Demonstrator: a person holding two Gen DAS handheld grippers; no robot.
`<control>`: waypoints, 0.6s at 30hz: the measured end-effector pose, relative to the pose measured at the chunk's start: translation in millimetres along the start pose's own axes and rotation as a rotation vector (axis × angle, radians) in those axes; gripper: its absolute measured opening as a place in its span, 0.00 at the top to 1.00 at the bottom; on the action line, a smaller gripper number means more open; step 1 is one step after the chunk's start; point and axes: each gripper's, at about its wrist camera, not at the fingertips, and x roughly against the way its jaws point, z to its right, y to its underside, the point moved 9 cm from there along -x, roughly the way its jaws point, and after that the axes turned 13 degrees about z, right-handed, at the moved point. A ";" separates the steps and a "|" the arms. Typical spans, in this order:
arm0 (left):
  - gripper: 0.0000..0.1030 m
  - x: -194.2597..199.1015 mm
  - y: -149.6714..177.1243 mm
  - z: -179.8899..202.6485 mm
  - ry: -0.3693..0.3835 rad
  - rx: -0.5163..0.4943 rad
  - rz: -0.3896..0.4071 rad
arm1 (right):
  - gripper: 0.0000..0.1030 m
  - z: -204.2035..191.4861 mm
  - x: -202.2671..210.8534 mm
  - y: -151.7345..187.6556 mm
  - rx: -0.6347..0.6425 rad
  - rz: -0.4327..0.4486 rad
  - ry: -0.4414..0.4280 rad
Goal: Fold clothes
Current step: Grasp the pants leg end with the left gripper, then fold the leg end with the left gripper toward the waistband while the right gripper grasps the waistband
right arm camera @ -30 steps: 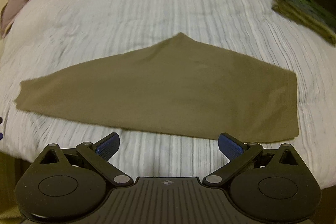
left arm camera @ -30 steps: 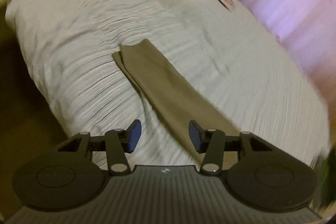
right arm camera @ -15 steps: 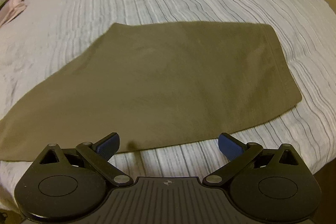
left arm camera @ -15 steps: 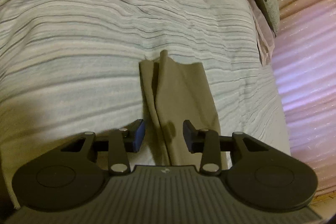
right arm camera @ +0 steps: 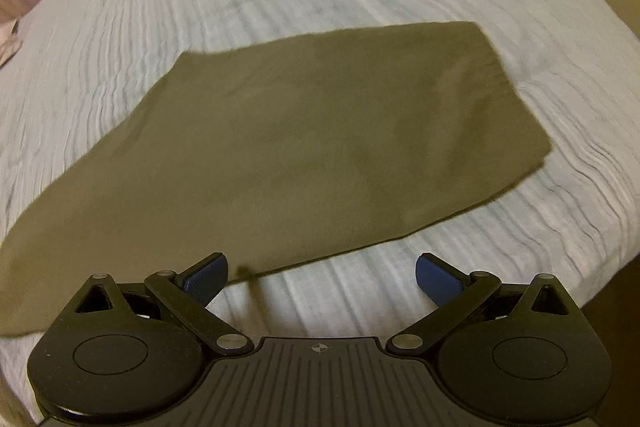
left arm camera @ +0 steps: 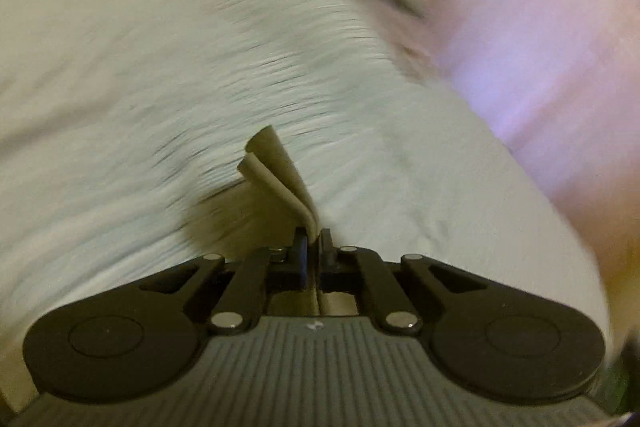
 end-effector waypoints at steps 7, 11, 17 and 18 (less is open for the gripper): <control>0.98 49.2 40.8 203.7 0.536 -0.311 -0.055 | 0.01 39.2 18.8 -20.0 -0.104 0.093 0.024; 0.98 95.3 125.8 295.0 0.806 -0.405 -0.180 | 0.01 70.6 28.6 -35.6 -0.182 0.177 0.016; 0.87 119.1 279.3 319.2 0.862 -0.690 -0.446 | 0.01 90.3 19.1 -41.5 -0.409 0.226 -0.189; 0.87 121.3 300.0 316.2 0.851 -0.745 -0.484 | 0.01 87.6 15.4 -41.6 -0.459 0.224 -0.255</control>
